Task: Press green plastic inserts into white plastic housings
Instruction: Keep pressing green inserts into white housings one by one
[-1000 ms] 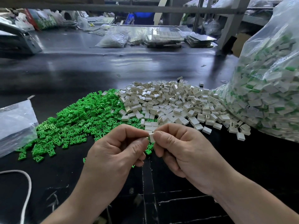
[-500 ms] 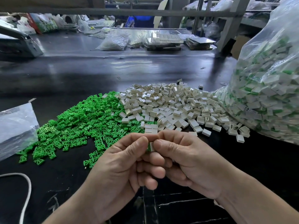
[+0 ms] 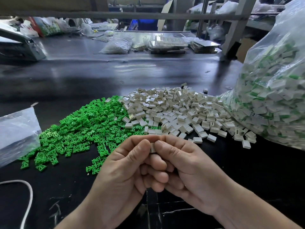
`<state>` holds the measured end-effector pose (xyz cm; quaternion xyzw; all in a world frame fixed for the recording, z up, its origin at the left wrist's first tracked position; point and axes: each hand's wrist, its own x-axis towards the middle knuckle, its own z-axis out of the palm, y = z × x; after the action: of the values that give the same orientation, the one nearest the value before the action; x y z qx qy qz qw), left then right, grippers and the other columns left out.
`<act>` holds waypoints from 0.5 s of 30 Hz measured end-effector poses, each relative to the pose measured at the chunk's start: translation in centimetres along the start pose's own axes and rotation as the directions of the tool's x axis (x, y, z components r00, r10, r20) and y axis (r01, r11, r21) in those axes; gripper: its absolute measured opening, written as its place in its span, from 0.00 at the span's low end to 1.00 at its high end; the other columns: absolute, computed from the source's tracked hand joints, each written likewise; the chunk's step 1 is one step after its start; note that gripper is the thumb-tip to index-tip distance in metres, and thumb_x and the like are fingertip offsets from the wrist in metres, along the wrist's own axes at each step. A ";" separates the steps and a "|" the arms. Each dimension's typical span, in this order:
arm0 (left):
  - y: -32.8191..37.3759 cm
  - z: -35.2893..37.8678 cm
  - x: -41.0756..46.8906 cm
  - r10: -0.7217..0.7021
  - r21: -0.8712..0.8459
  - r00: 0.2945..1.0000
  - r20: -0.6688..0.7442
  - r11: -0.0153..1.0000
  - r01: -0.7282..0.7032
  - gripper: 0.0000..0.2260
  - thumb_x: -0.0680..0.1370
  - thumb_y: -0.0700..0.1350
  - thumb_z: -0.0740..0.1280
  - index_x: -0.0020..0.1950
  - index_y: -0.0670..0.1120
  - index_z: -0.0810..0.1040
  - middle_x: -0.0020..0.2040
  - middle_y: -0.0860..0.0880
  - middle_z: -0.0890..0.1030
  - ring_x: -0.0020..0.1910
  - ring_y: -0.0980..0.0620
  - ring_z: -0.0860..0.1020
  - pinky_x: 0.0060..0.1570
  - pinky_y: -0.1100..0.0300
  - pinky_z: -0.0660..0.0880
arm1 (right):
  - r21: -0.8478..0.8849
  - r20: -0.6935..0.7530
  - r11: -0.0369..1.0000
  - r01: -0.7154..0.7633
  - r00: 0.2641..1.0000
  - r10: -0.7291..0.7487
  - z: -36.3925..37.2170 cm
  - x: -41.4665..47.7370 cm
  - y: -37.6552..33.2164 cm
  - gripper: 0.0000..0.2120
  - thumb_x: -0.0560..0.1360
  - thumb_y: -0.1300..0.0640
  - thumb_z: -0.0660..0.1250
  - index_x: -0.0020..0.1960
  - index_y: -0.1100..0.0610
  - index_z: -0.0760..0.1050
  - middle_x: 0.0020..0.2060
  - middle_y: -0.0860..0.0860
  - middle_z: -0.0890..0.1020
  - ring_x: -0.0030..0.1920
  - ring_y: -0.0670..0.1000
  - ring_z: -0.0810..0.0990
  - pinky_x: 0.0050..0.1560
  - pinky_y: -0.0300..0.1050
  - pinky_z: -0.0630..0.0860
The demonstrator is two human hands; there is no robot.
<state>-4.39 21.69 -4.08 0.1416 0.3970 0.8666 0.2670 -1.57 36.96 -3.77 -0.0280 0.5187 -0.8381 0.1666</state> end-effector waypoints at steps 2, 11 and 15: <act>0.1 0.0 0.0 -0.005 0.004 1.000 0.017 1.000 0.005 0.15 0.68 0.48 0.78 0.50 0.43 0.84 0.32 0.42 0.82 0.28 0.48 0.82 0.24 0.60 0.77 | 0.002 0.002 1.000 0.004 1.000 -0.004 0.0 -0.1 0.0 0.26 0.78 0.50 0.66 0.63 0.71 0.68 0.29 0.48 0.73 0.21 0.43 0.64 0.17 0.34 0.59; 0.0 0.1 0.0 0.064 0.094 0.996 -0.068 0.994 -0.058 0.16 0.67 0.49 0.79 0.47 0.41 0.83 0.29 0.40 0.80 0.23 0.46 0.79 0.22 0.59 0.76 | -0.047 -0.028 0.999 0.004 1.000 -0.005 0.1 -0.2 0.1 0.23 0.78 0.49 0.65 0.58 0.69 0.70 0.28 0.50 0.76 0.21 0.44 0.69 0.18 0.35 0.58; -0.1 0.3 -0.1 0.118 0.159 0.987 -0.112 0.982 -0.099 0.09 0.69 0.46 0.72 0.46 0.41 0.82 0.28 0.40 0.78 0.21 0.46 0.77 0.21 0.60 0.74 | -0.013 -0.019 1.000 0.017 1.000 -0.017 0.5 -0.3 0.1 0.26 0.79 0.49 0.64 0.61 0.73 0.67 0.27 0.50 0.76 0.21 0.43 0.71 0.18 0.36 0.58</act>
<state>-4.11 21.92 -3.98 0.1303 0.4692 0.8540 0.1832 -1.13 36.58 -3.61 -0.0255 0.5252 -0.8365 0.1541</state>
